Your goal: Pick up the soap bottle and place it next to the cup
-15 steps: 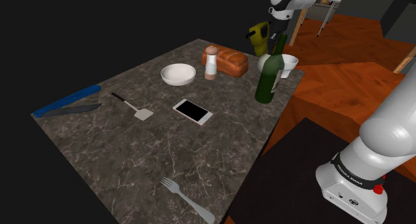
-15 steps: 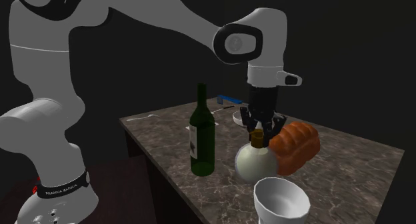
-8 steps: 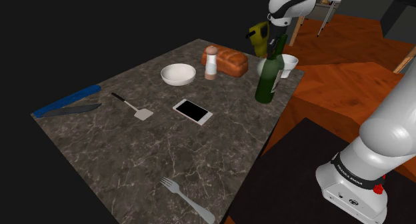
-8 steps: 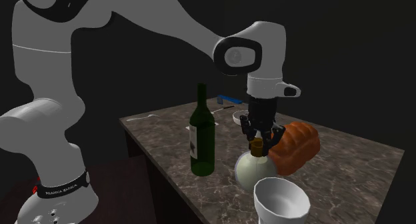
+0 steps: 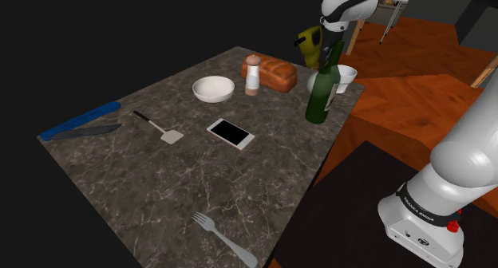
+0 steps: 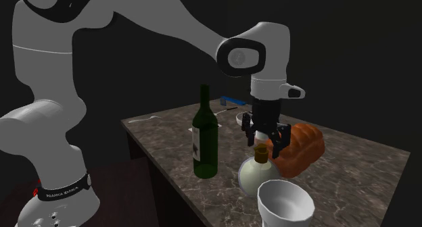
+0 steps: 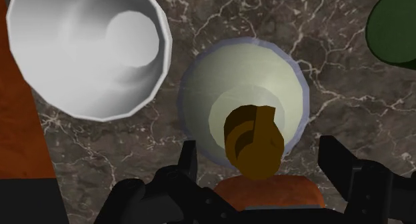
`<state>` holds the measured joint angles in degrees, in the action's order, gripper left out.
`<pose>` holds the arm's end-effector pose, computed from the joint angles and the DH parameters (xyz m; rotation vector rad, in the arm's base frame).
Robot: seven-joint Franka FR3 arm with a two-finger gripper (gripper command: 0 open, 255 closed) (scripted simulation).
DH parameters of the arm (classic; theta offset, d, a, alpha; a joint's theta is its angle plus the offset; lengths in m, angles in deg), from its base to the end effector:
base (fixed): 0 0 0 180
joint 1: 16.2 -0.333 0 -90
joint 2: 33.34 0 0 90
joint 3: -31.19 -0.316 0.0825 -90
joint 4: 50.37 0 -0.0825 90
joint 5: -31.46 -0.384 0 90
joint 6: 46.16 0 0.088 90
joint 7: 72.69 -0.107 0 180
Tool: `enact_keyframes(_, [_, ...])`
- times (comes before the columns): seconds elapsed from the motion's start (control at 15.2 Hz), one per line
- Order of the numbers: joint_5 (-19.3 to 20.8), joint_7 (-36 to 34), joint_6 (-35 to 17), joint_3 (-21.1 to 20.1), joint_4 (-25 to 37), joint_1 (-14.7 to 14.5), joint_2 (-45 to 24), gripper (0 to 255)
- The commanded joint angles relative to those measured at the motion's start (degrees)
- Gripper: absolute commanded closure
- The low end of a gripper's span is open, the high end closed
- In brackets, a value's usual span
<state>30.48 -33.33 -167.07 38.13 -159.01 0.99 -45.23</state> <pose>0.5557 -0.2446 0.3957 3.1023 0.4052 0.0026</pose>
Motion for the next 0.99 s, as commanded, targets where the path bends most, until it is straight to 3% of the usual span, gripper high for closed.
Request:
enact_keyframes(0.0, [0.0, 0.0, 0.0, 0.0, 0.0, 0.0, 0.0, 0])
enact_keyframes(0.13, [0.0, 0.0, 0.0, 0.0, 0.0, 0.0, 0.0, 0])
enact_keyframes(0.4, [0.4, -0.2, 6.7, 0.1, 4.3, -0.1, 2.4, 0])
enact_keyframes(0.92, [0.4, -0.2, 6.7, 0.1, 4.3, -0.1, 2.4, 0])
